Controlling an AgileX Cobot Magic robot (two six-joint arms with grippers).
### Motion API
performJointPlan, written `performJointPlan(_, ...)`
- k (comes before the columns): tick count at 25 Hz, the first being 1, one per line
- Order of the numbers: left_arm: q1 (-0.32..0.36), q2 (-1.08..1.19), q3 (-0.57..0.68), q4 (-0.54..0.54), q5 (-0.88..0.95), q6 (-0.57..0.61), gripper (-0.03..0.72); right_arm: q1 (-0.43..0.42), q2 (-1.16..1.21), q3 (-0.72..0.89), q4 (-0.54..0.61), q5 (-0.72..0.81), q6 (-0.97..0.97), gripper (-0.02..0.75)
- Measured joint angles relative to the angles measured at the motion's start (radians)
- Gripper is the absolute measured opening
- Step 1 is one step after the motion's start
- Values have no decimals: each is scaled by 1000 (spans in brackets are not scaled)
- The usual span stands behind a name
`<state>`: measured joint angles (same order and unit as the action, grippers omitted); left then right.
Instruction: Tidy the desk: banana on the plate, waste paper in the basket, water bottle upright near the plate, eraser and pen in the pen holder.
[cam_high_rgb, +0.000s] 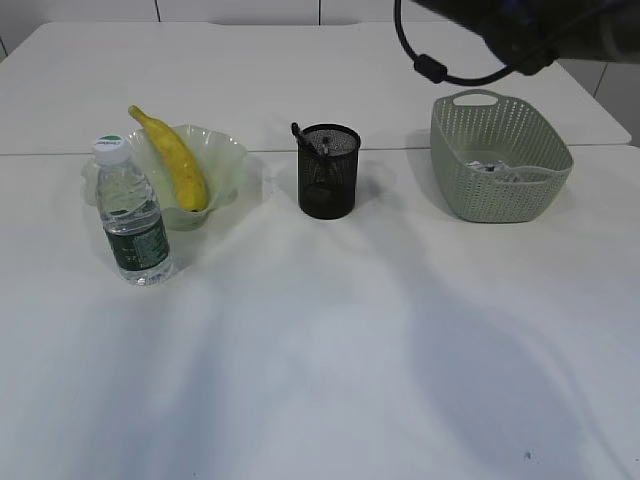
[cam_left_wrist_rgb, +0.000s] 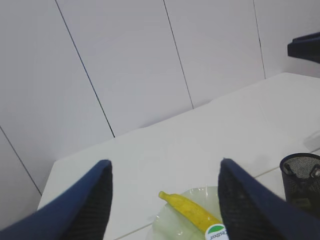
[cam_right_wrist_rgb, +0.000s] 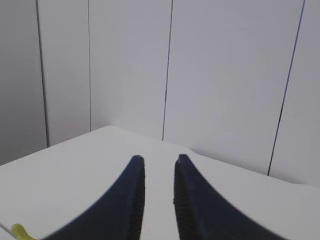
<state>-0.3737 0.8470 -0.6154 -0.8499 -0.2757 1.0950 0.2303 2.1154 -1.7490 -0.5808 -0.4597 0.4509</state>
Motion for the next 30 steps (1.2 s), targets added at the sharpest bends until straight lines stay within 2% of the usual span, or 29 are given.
performJointPlan(6,0,0,-67,17,0,18,468,0,-118,0,-63,98,86,156)
performJointPlan(13,0,0,-126,24,0,26,467,0,-241,0,-208,169,216,73)
performJointPlan(22,0,-9,-132,18,21,28,466,0,-361,0,-245,367,282,68)
performJointPlan(25,0,-36,-132,18,23,28,466,0,-403,0,-250,405,295,96)
performJointPlan(30,0,-74,-132,18,23,28,466,9,-493,0,-254,510,313,202)
